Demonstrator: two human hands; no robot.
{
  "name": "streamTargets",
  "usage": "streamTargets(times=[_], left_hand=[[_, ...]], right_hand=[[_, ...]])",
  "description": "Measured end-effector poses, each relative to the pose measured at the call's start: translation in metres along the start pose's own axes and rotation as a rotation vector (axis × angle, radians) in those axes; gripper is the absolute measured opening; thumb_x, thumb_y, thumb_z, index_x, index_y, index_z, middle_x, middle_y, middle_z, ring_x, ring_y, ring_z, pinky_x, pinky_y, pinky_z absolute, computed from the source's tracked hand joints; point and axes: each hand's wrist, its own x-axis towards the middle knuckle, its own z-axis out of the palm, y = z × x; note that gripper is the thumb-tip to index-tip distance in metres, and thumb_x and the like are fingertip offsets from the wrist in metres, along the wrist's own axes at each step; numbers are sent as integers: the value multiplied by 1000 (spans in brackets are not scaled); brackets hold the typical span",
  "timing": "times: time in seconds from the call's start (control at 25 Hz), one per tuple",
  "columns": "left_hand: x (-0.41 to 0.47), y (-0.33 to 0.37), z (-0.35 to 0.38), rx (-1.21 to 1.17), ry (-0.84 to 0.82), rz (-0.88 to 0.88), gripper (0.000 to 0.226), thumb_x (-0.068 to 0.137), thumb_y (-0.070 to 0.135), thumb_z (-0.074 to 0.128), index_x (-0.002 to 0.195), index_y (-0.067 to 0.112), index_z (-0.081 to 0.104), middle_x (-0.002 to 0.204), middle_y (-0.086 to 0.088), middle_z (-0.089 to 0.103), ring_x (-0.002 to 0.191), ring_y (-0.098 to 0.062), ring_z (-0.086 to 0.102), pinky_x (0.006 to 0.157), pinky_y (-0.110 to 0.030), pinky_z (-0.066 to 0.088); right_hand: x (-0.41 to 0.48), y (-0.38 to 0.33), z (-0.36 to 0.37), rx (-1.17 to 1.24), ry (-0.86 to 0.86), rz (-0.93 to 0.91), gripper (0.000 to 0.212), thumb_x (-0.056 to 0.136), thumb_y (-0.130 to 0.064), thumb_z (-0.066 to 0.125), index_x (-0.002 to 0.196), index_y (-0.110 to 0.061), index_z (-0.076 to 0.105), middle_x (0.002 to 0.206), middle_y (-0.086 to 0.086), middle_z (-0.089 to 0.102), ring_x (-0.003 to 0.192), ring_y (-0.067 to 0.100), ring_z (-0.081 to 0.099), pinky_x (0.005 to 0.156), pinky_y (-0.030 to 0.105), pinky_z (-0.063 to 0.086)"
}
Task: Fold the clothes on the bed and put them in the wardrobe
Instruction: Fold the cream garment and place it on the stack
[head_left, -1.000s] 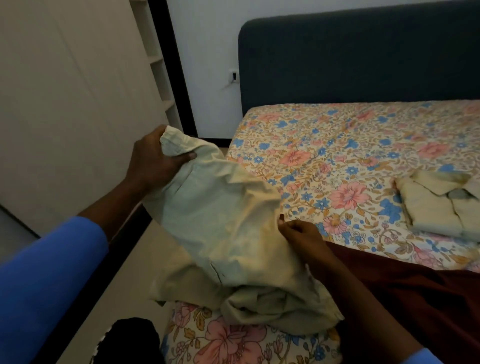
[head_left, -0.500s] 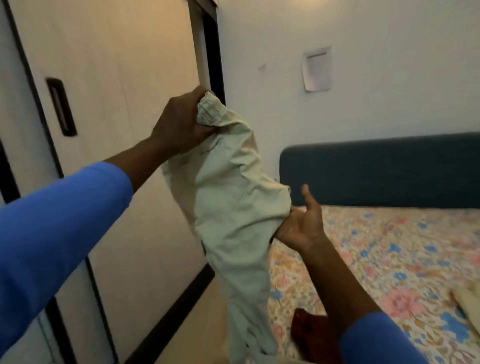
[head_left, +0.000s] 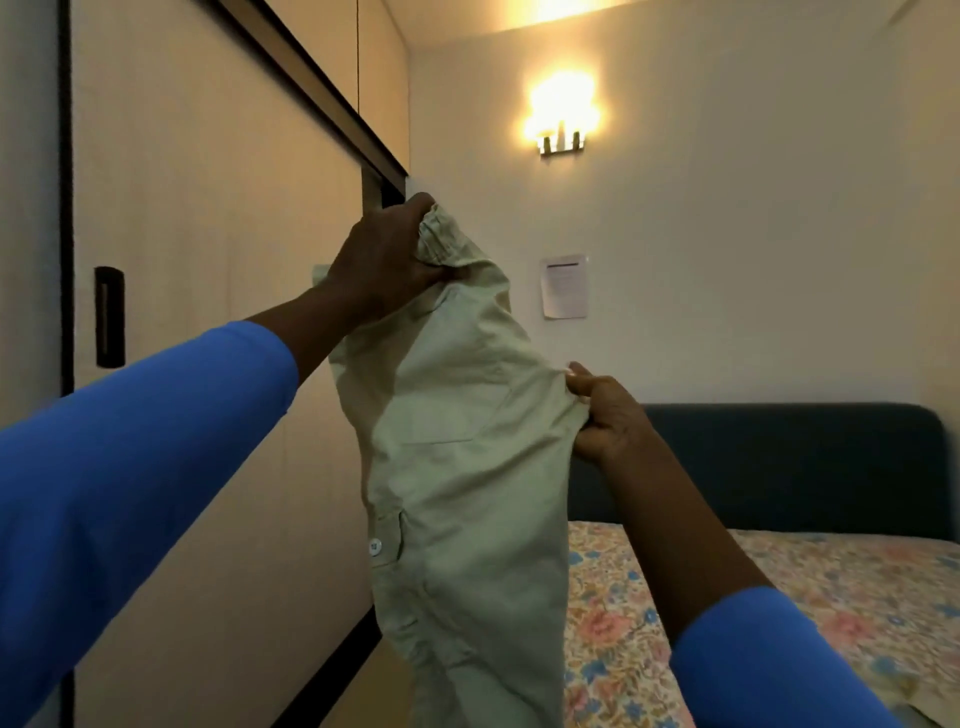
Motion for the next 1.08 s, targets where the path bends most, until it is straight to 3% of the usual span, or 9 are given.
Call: streamTargets(times=[0.2, 0.36, 0.44, 0.52, 0.64, 0.72, 0.8, 1.0, 1.08], left_hand=[[3, 28, -4, -43, 30, -63, 54, 82, 54, 81, 110, 12, 60, 103, -6, 72, 92, -28, 66, 74, -32, 45], [45, 60, -12, -320, 333, -279, 59, 79, 62, 80, 111, 18, 58, 94, 16, 62, 85, -4, 62, 70, -18, 51], [73, 66, -19, -556, 507, -447, 60, 76, 61, 83, 112, 22, 55, 95, 22, 57, 88, -2, 61, 67, -8, 47], [87, 61, -20, -713, 474, -589, 67, 71, 61, 87, 114, 15, 63, 98, 16, 65, 93, -7, 66, 59, -5, 45], [72, 63, -12, -741, 337, -560, 56, 71, 55, 90, 105, 14, 73, 94, 10, 73, 81, 3, 70, 56, -9, 48], [40, 68, -3, -682, 266, -496, 43, 76, 47, 89, 100, 16, 71, 89, 13, 70, 70, 11, 63, 55, -6, 45], [-7, 72, 21, -574, 113, -494, 43, 77, 48, 88, 100, 17, 69, 89, 11, 68, 75, 1, 63, 58, -8, 45], [-132, 66, 98, -483, -93, -592, 55, 75, 52, 87, 110, 13, 68, 99, 6, 67, 89, -10, 63, 61, -1, 38], [-160, 67, 119, -492, -160, -609, 52, 74, 52, 88, 107, 17, 68, 98, 7, 68, 88, -10, 63, 65, -4, 40]], right_hand=[[-6, -23, -6, 71, 78, -279, 40, 94, 1, 61, 131, -12, 67, 129, 19, 68, 112, 35, 67, 100, 47, 54], [-31, -141, 19, -408, 233, -1129, 62, 80, -1, 66, 140, -14, 60, 139, 2, 63, 130, 21, 60, 110, 43, 50], [-53, -202, 41, -682, 74, -1275, 72, 85, -1, 64, 152, -20, 44, 143, 1, 57, 127, 15, 61, 108, 38, 52], [-70, -235, 49, -1019, 55, -1195, 88, 86, -28, 73, 162, -27, 28, 153, 6, 50, 135, 19, 56, 112, 45, 48], [-71, -232, 5, -1377, 323, -849, 113, 72, -70, 80, 161, -33, 20, 162, 11, 39, 140, 29, 48, 116, 52, 42], [-62, -192, -49, -1248, 243, -549, 75, 77, -52, 86, 135, -13, 59, 136, 19, 65, 104, 25, 71, 93, 47, 60], [-50, -121, -106, -1103, 181, -337, 33, 84, -34, 83, 101, -7, 75, 111, 21, 75, 77, 19, 75, 73, 36, 64], [-41, 24, -214, -905, 187, -194, 54, 72, -42, 90, 106, -7, 68, 110, 23, 74, 98, 32, 73, 94, 60, 57], [-53, 51, -233, -946, 92, -48, 48, 81, -44, 85, 116, -16, 70, 115, 14, 75, 105, 32, 73, 92, 51, 58]])
